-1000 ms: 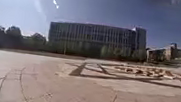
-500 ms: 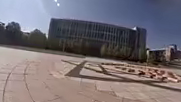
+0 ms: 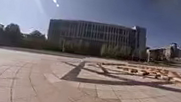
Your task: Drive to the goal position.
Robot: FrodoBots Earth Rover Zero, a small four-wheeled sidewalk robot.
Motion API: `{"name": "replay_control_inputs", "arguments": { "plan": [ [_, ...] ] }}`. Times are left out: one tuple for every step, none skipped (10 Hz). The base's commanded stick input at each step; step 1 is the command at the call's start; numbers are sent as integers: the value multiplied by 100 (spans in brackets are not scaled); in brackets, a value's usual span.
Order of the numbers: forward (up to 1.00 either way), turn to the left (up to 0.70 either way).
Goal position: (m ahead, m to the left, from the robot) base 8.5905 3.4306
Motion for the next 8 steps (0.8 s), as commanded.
{"name": "replay_control_inputs", "arguments": {
  "plan": [
    [70,0],
    [70,2],
    [70,4],
    [70,7],
    [70,9],
    [70,4],
    [70,3],
    [70,3]
  ]
}}
